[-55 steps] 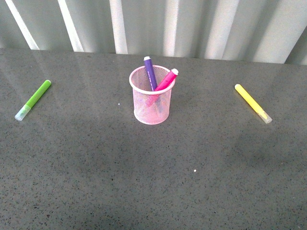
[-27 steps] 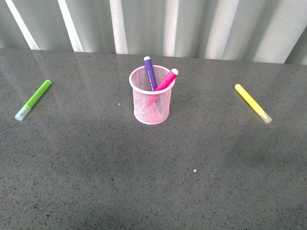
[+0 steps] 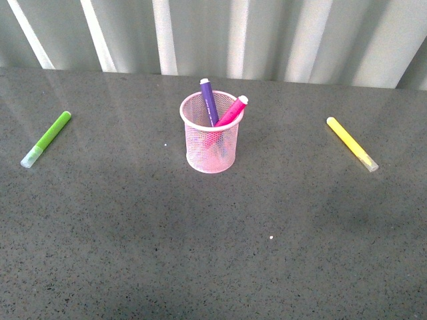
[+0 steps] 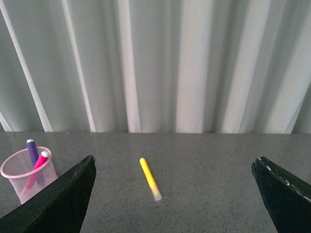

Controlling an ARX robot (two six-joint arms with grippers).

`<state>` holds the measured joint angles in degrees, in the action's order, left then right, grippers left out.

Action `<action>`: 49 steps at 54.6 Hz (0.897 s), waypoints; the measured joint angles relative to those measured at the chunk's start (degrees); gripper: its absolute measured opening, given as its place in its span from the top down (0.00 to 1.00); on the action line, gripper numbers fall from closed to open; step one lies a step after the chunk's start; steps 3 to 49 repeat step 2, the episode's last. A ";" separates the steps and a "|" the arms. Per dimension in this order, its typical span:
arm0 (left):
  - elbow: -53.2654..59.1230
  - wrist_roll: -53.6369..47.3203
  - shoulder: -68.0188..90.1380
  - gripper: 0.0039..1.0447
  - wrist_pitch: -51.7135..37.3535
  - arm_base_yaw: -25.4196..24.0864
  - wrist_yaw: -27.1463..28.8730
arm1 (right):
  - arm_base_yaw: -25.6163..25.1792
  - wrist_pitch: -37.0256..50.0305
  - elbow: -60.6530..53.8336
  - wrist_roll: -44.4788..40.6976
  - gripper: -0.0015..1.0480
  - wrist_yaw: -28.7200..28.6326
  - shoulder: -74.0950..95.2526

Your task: Insert purple and pink pens into pink cup

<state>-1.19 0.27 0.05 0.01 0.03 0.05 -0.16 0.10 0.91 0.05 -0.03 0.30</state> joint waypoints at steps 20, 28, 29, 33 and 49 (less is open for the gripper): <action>0.00 0.00 0.00 0.06 0.00 0.00 0.00 | 0.00 0.00 0.00 0.00 0.07 0.00 0.00; 0.00 0.00 0.00 0.06 0.00 0.00 0.00 | 0.00 0.00 0.00 0.00 0.07 0.00 0.00; 0.00 0.00 0.00 0.06 0.00 0.00 0.00 | 0.00 0.00 0.00 0.00 0.07 0.00 0.00; 0.00 0.00 0.00 0.06 0.00 0.00 0.00 | 0.00 0.00 0.00 0.00 0.07 0.00 0.00; 0.00 0.00 0.00 0.06 0.00 0.00 0.00 | 0.00 0.00 0.00 0.00 0.07 0.00 0.00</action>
